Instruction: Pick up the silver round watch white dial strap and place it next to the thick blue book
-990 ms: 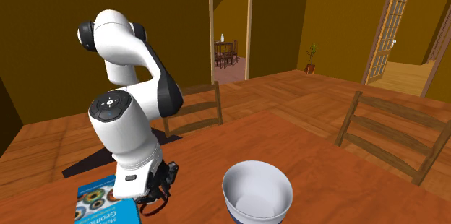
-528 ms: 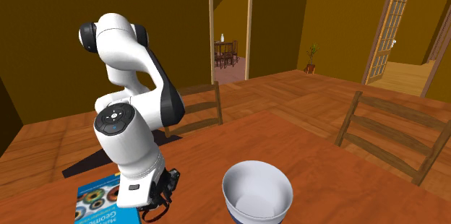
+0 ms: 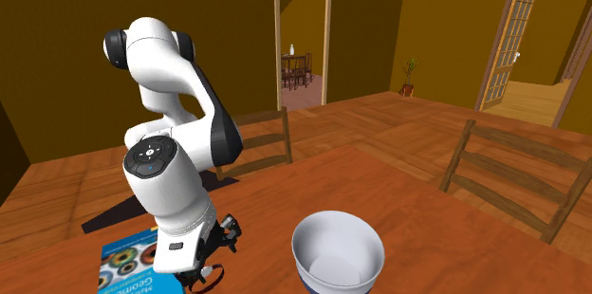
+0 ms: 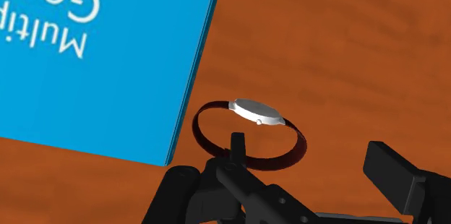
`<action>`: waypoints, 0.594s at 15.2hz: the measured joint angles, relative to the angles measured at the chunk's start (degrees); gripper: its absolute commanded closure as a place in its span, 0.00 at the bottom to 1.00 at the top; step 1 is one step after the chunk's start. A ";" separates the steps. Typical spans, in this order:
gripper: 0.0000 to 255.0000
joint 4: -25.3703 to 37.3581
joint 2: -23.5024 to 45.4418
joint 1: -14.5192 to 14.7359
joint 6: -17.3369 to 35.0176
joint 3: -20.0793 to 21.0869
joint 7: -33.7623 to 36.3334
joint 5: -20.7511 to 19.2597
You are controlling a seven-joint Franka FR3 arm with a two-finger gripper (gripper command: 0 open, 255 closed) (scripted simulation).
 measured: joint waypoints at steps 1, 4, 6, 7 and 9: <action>0.00 0.00 0.00 0.00 0.00 0.00 0.00 0.00; 0.00 0.58 -0.32 -0.05 -0.85 -0.09 0.19 -0.24; 0.00 3.13 -0.88 -0.33 -3.87 -0.40 0.58 -0.83; 0.00 4.36 -1.18 -0.57 -5.42 -0.63 0.60 -1.14; 0.00 5.16 -1.49 -0.63 -6.52 -0.71 0.80 -1.36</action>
